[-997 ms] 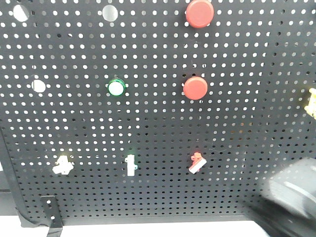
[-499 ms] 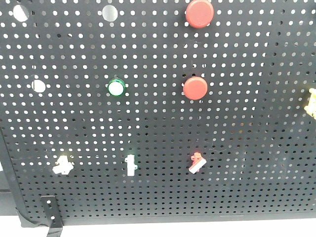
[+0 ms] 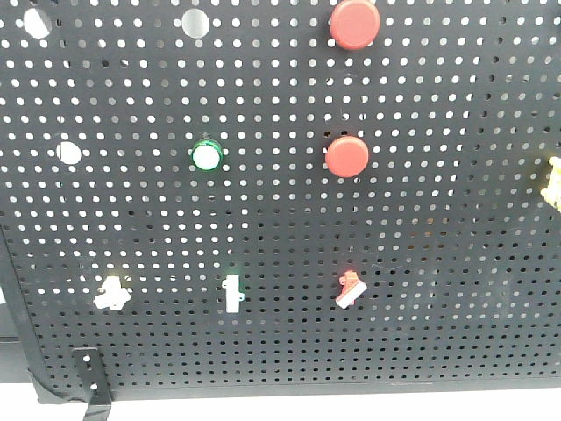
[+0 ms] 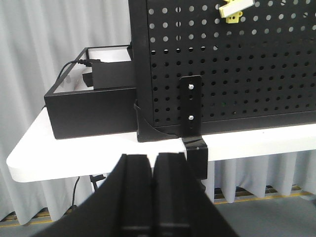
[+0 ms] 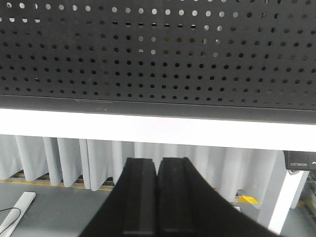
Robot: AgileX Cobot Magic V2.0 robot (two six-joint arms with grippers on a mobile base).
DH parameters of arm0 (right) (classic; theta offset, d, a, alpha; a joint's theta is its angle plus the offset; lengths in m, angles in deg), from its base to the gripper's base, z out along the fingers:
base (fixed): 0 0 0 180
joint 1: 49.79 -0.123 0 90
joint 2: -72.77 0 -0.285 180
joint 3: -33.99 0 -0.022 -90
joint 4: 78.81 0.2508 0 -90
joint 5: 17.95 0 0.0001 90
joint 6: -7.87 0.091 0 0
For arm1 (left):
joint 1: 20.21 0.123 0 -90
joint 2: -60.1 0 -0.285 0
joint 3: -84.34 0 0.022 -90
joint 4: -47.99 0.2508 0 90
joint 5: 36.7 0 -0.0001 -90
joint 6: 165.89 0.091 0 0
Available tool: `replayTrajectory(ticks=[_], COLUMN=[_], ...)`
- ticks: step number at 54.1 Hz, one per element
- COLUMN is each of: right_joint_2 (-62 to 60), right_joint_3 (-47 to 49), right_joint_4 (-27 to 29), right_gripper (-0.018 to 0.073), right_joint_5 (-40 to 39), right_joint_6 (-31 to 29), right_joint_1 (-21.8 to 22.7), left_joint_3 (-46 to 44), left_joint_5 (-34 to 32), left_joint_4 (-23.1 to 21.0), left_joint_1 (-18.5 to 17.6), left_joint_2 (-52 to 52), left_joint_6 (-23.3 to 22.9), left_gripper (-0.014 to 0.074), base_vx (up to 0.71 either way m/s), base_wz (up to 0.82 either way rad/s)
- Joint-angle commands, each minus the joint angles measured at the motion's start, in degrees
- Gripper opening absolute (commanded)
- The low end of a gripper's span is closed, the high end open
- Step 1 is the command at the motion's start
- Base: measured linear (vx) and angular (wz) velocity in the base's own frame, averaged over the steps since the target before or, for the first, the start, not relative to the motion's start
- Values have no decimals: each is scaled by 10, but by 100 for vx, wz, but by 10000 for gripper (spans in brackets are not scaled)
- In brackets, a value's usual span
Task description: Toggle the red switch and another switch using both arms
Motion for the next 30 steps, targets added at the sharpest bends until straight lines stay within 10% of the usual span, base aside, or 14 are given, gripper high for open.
replayTrajectory(ticks=[1,30], right_joint_2=[-6,-6], right_joint_3=[-3,-3], right_joint_4=[-8,-8], right_gripper=[-6,-6], right_joint_5=[-51,-50], right_joint_6=[-8,-8], right_joint_1=[-1,-1], left_joint_3=[11,11], left_joint_5=[-43,-43], left_joint_4=[-5,-5], left_joint_1=[1,1], left_joint_2=[-10,-10], left_joint_6=[-6,-6], left_gripper=[3,3], base_vx=[0,0], base_wz=[0,0])
